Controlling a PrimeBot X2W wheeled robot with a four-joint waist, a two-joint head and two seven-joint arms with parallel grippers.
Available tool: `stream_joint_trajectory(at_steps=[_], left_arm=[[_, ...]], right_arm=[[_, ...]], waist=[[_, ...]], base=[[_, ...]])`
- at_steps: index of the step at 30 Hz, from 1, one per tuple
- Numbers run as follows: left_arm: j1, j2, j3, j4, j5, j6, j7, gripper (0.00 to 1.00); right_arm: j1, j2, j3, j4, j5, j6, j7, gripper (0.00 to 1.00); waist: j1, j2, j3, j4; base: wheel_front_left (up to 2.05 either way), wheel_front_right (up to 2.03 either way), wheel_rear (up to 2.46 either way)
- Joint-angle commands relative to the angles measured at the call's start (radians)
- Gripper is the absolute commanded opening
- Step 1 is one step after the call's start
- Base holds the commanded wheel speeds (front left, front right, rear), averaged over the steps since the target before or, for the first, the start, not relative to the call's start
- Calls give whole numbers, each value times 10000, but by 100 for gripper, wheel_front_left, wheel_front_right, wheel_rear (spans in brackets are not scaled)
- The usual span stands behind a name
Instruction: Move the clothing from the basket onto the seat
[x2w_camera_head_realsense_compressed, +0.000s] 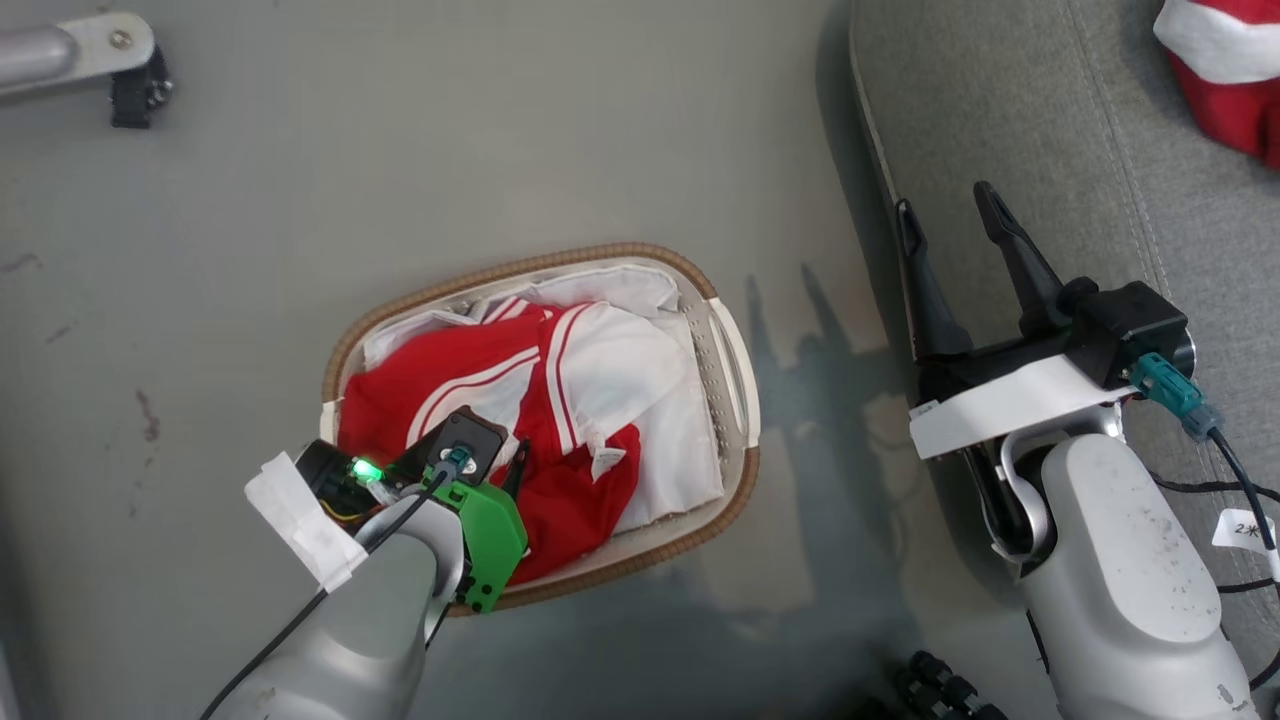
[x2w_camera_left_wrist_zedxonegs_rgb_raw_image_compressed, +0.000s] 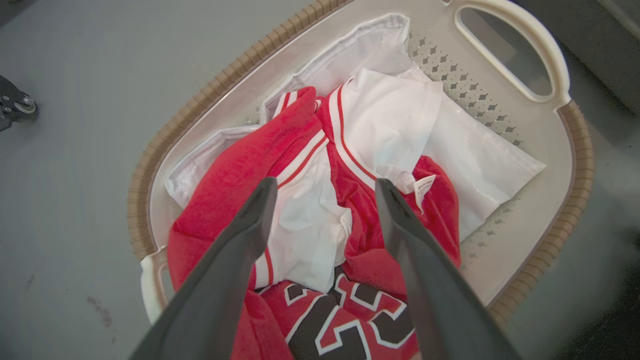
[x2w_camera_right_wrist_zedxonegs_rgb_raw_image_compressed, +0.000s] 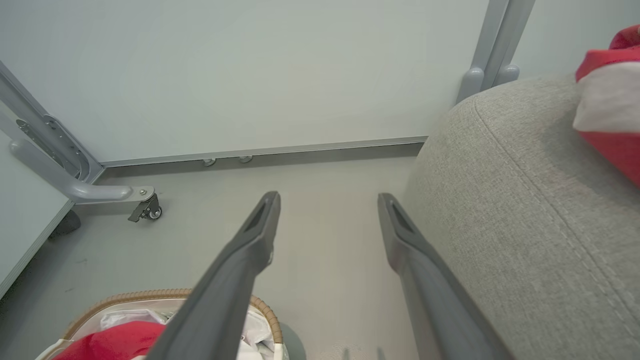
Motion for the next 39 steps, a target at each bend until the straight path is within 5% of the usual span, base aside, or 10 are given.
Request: stream_joint_trajectory(at_steps=[1, 21, 22, 23, 24, 39], left_arm=[[-297, 89, -78, 205, 127, 29, 36, 100], [-1399, 698, -402, 1478, 193, 1156, 1732, 100], [-1408, 705, -420, 1488, 182, 1159, 1811, 83], [-1407, 700, -443, 1494, 171, 1134, 1838, 35], [-1414, 686, -469, 1495, 150, 1081, 1872, 5], [-969, 131, -736, 1239, -288, 548, 471, 0]], right_arm=[[-211, -10, 45, -72, 96, -14, -25, 100], [-831, -13, 779, -294, 704, -14, -24, 100], [-847, -13, 789, -275, 723, -14, -24, 100], [-862, -13, 791, -261, 733, -14, -24, 100], [-875, -13, 795, -239, 739, -12, -24, 100], [-332, -19, 349, 324, 116, -14, -24, 100]], waist=[[-1, 0, 1326, -867], [-1, 0, 2888, -1488], [-1, 0, 2894, -1499], [-1, 0, 2892, -1504], [-1, 0, 2877, -1510], [-1, 0, 1042, -753]], base=[[0, 0, 0], [0, 0, 0], [0, 0, 0], [0, 0, 0], [0, 0, 0], [0, 0, 0]])
